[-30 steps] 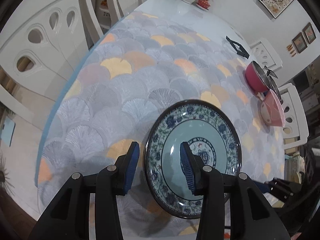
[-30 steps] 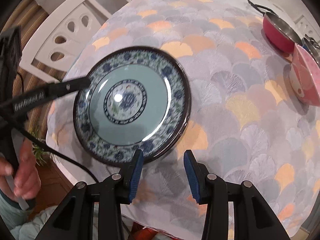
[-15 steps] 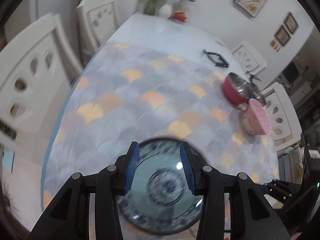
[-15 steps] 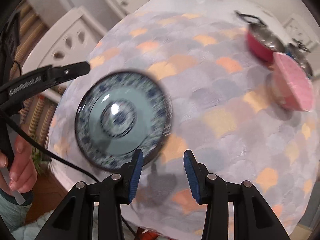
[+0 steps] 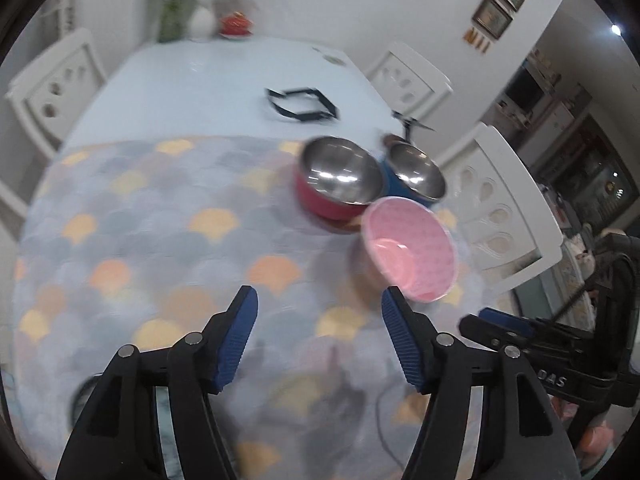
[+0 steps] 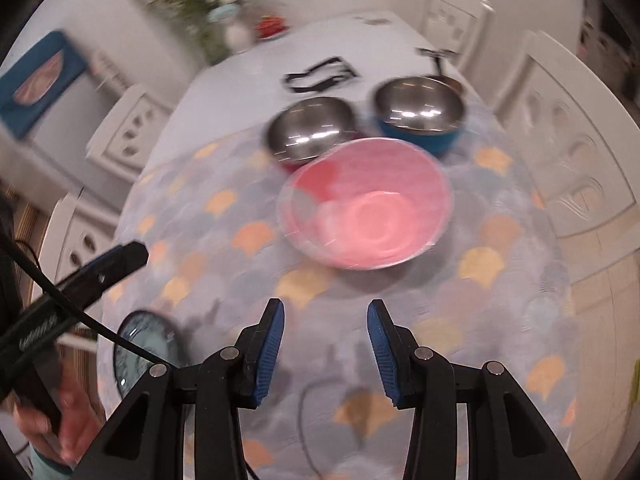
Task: Organize plates and bowls
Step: 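Move the right gripper toward the pink bowl and steel bowls, then grasp the rim of the pink cartoon-print bowl with the right gripper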
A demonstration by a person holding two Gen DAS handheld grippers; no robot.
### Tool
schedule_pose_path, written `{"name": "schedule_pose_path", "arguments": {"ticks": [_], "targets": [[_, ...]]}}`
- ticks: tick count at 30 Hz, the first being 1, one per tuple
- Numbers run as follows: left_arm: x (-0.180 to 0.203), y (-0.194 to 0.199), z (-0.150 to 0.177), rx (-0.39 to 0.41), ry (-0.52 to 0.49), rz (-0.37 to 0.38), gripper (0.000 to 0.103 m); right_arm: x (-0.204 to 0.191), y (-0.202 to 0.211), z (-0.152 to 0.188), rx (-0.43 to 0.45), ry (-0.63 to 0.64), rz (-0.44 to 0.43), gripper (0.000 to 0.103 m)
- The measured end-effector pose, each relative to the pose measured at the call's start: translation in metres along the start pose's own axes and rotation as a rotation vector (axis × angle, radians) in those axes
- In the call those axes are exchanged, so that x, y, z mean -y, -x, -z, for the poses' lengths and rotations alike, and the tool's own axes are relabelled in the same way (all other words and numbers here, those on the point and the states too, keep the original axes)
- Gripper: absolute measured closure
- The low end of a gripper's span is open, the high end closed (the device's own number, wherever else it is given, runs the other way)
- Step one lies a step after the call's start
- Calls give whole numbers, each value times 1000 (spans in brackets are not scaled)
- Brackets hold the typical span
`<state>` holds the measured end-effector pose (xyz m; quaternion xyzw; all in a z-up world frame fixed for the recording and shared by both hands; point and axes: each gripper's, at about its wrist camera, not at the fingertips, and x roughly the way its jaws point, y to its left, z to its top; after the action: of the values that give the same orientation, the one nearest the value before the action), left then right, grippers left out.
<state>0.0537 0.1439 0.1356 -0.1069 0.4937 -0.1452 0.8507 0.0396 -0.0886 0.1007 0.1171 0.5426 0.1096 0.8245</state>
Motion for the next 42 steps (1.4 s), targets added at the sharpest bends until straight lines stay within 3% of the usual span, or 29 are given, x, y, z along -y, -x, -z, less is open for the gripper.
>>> {"name": "schedule_pose_path", "arguments": {"ticks": [2, 4, 9, 10, 11, 13, 17, 20, 25, 31, 42], "targets": [[11, -17, -5, -29, 13, 15, 40, 21, -8, -12, -22, -35, -3, 61], [21, -38, -10, -61, 33, 21, 40, 38, -16, -22, -40, -62, -15, 52], [37, -77, -15, -90, 77, 5, 43, 70, -40, -44, -73, -69, -41, 50], [39, -84, -14, -91, 87, -9, 45, 72, -44, -47, -76, -55, -44, 50], [39, -88, -14, -92, 94, -12, 54, 73, -48, -49, -80, -36, -47, 50], [42, -99, -13, -100, 102, -14, 71, 73, -60, -54, -94, 3, -58, 55], [44, -115, -8, -102, 131, -78, 75, 75, -83, -60, -132, 57, -88, 62], [41, -120, -5, -96, 169, -75, 87, 77, -93, -62, -142, 88, -75, 76], [46, -120, -4, -76, 170, -60, 92, 77, -96, -64, -132, 120, -76, 85], [47, -104, 3, -60, 169, -39, 92, 74, -86, -58, -146, 128, -79, 86], [47, -31, 53, -8, 171, 2, 92, 37, -24, 7, -138, 117, -89, 85]]}}
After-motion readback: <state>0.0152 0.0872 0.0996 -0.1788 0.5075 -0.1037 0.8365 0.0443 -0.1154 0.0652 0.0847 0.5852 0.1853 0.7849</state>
